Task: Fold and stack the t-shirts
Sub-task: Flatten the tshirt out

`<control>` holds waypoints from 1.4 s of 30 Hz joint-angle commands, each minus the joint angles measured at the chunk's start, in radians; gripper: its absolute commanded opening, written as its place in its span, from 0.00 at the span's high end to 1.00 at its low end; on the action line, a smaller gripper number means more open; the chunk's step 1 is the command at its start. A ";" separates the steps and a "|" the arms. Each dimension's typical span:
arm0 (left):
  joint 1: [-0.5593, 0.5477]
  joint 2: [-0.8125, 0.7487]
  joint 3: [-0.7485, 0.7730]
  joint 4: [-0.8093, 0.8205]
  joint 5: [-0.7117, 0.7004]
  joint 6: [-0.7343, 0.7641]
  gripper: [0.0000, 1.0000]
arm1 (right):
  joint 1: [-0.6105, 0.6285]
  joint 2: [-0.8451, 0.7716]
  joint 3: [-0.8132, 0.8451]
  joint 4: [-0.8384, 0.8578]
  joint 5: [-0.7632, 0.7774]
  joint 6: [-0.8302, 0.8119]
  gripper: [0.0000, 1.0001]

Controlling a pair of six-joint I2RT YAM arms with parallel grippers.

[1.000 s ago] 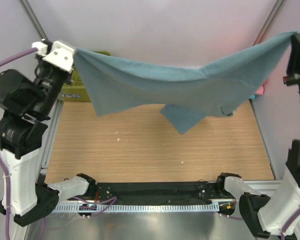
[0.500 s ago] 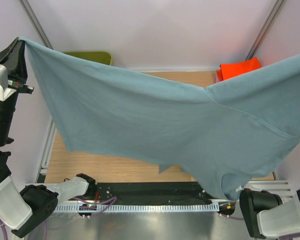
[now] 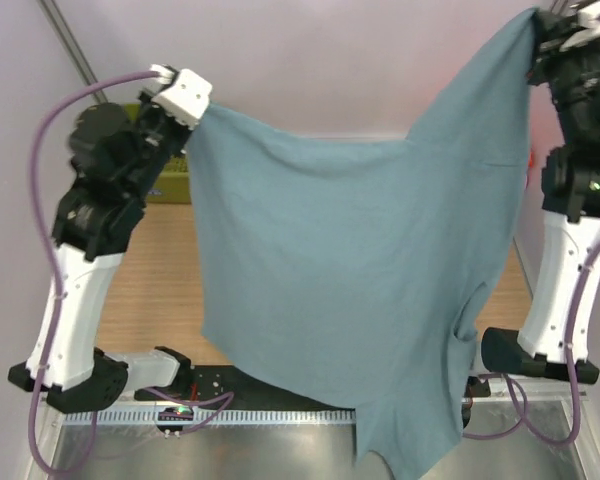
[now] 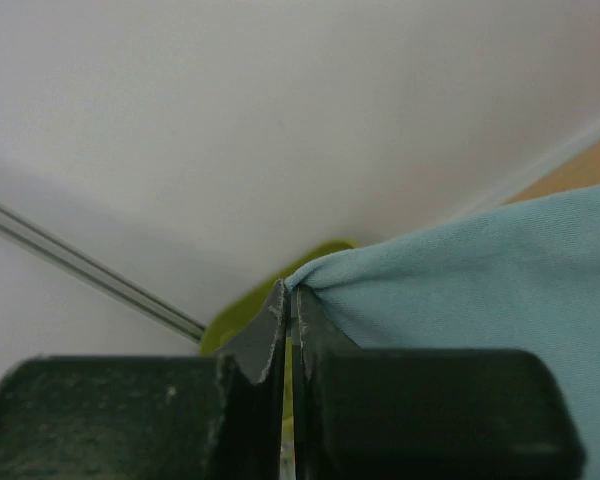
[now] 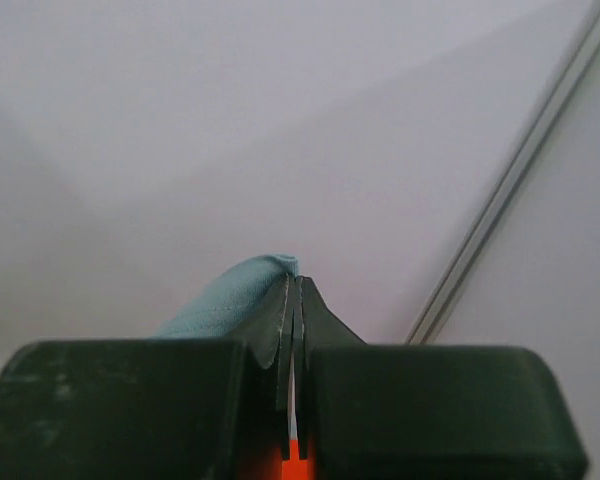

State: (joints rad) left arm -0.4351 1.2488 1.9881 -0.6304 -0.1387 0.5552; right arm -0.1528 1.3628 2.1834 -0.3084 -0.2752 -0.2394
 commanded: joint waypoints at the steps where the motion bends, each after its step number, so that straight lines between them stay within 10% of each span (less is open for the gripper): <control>1: 0.022 0.008 -0.159 0.023 -0.004 -0.047 1.00 | 0.002 0.001 -0.165 0.006 -0.082 -0.041 0.99; 9: 0.045 0.049 -0.621 0.116 0.089 -0.089 1.00 | 0.078 0.134 -0.566 -0.015 -0.091 -0.159 0.99; 14: 0.093 0.190 -0.770 0.227 0.122 -0.132 1.00 | 0.111 0.361 -0.501 -0.052 -0.082 -0.179 0.99; 26: 0.162 0.644 -0.539 0.279 0.079 -0.204 1.00 | 0.153 0.852 -0.024 -0.149 -0.009 -0.152 0.99; 42: 0.225 0.894 -0.246 0.313 -0.044 -0.242 1.00 | 0.210 1.121 0.305 0.011 0.179 -0.150 0.99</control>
State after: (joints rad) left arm -0.2260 2.1197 1.6688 -0.3706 -0.1390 0.3279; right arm 0.0566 2.4748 2.4012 -0.4301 -0.1635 -0.3870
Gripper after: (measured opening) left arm 0.005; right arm 0.025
